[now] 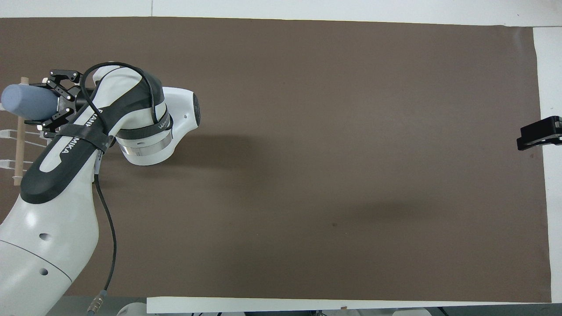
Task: Hang cup on cup holder
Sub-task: 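Carry the cup with the left gripper onto a rack peg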
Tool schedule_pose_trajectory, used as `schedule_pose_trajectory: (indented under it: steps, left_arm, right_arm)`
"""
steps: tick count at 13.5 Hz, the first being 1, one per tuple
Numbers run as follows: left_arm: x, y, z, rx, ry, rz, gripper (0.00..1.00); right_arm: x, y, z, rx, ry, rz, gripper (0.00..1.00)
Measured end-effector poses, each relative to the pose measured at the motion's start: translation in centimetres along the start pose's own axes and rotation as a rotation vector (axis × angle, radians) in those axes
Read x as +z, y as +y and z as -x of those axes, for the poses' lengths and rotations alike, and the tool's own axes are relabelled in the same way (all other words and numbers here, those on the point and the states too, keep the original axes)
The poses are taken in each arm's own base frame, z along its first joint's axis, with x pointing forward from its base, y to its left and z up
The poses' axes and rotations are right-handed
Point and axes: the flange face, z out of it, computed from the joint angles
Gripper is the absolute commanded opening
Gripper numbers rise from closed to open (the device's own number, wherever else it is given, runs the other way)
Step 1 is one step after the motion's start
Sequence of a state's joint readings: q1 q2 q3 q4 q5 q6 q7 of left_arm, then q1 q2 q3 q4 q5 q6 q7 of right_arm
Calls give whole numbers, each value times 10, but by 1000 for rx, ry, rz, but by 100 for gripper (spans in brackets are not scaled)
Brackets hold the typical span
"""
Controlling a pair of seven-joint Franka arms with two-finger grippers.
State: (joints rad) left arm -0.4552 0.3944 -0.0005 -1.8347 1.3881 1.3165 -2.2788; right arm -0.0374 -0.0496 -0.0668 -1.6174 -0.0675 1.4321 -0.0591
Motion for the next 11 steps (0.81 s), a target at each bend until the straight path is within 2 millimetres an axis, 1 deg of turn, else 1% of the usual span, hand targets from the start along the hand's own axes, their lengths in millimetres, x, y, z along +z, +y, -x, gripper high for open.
schedule_pose_trajectory:
  steps: [3,6,11]
  left_arm:
    - [20,0,4,8,12,-25,1]
    - [38,0,20,38,39,-38,1]
    - [43,1,47,75,71,-37,2]
  right_arm:
    - [7,4,-1,4,-15,-2,100]
    - [11,3,-2,1,-24,-2,100]
    - [11,2,-3,-1,-25,-1,100]
